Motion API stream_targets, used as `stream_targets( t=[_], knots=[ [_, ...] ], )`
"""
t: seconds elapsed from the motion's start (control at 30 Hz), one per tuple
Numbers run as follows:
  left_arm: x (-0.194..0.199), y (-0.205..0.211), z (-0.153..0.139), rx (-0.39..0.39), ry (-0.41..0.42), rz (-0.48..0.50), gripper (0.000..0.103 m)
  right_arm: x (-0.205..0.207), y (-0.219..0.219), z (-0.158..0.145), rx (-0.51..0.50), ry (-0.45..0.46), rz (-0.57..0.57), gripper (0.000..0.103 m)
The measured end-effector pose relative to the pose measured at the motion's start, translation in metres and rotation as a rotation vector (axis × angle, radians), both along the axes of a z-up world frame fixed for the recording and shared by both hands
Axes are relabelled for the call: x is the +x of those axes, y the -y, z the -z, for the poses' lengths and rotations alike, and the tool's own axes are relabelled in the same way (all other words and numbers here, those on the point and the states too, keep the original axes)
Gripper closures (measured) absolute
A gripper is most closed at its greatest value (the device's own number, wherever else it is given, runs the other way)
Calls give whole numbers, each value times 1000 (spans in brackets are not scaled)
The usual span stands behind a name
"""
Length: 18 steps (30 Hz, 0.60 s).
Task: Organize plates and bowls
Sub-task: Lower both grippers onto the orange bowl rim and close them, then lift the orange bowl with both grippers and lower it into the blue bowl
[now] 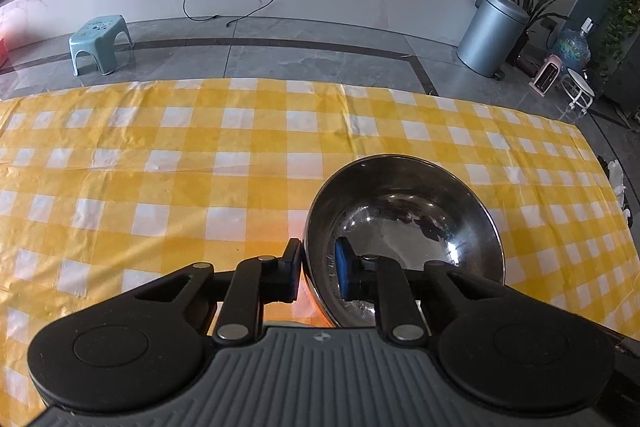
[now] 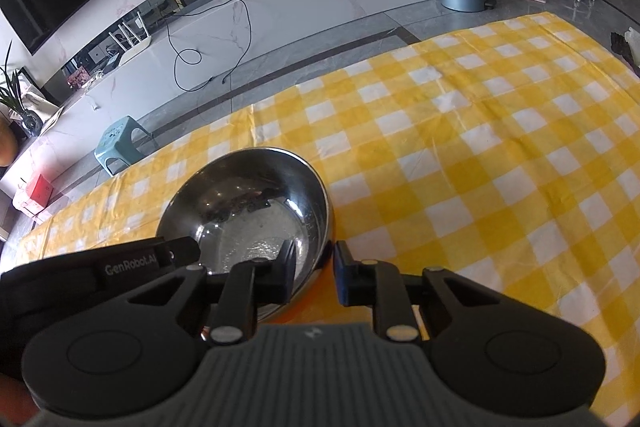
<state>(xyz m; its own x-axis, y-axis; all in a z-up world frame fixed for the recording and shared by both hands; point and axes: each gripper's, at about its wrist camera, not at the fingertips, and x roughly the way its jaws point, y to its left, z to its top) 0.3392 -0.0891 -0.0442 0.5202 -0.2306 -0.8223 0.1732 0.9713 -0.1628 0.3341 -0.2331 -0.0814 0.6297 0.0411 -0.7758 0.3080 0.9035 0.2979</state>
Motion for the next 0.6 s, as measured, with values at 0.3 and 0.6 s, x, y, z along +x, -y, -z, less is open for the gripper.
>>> stream_targets(
  t=[0.3,0.6],
  knots=[
    [-2,4,-7,13,18,0,97,0,1,-2,-3,1,30,91],
    [-32,6,-41,-18,46,15,97,-36,9,-34,1,54,53,92]
  ],
)
